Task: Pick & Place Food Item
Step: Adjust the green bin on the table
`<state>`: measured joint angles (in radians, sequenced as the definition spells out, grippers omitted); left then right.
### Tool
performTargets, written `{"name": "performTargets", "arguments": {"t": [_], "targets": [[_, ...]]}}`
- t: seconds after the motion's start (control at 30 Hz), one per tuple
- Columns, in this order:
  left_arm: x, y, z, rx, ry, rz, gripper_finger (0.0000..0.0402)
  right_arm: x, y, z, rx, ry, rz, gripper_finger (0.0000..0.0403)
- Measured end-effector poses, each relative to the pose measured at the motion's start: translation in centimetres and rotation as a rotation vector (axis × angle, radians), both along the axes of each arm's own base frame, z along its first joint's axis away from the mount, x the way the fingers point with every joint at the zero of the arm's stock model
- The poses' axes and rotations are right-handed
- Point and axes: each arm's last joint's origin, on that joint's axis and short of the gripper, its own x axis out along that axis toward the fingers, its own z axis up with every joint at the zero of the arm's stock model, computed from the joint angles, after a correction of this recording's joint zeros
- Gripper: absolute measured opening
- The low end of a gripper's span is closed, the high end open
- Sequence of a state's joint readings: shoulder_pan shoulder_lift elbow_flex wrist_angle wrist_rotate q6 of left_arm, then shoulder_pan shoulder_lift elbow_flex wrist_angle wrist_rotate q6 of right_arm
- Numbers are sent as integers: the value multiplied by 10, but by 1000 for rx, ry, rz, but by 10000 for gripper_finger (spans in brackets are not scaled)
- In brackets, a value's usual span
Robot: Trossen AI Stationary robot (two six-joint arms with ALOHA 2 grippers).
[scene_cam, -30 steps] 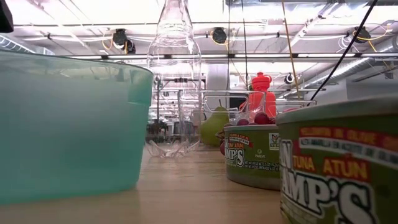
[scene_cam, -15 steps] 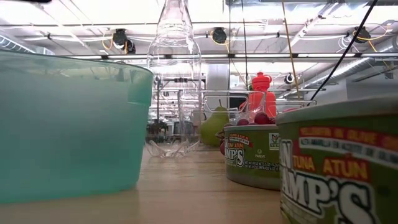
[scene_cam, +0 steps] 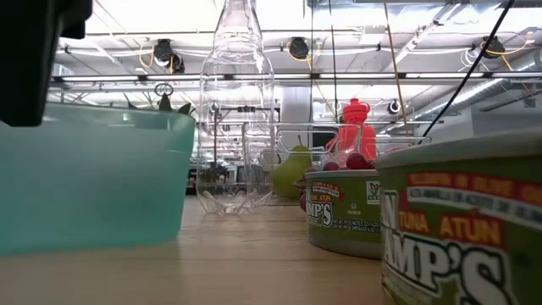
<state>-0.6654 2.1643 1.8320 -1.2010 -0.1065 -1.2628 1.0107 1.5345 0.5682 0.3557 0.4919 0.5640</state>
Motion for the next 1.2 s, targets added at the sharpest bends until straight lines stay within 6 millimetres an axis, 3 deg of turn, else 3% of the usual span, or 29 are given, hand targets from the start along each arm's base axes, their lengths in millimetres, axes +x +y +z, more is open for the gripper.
{"name": "performTargets", "arguments": {"t": [0.3, 0.73, 0.97, 1.2], "targets": [[-4, 18, 0, 125, 88, 51, 49, 0, 1, 1, 13, -8, 0, 0], [-24, 25, 5, 270, 234, 81, 49, 1, 2, 2, 34, -5, 19, 0], [-27, 24, 1, 343, 204, 28, 49, 1, 2, 2, 34, -5, 19, 0], [-23, 11, 4, 275, 127, -140, 49, 1, 2, 2, 33, -6, 21, 0]]}}
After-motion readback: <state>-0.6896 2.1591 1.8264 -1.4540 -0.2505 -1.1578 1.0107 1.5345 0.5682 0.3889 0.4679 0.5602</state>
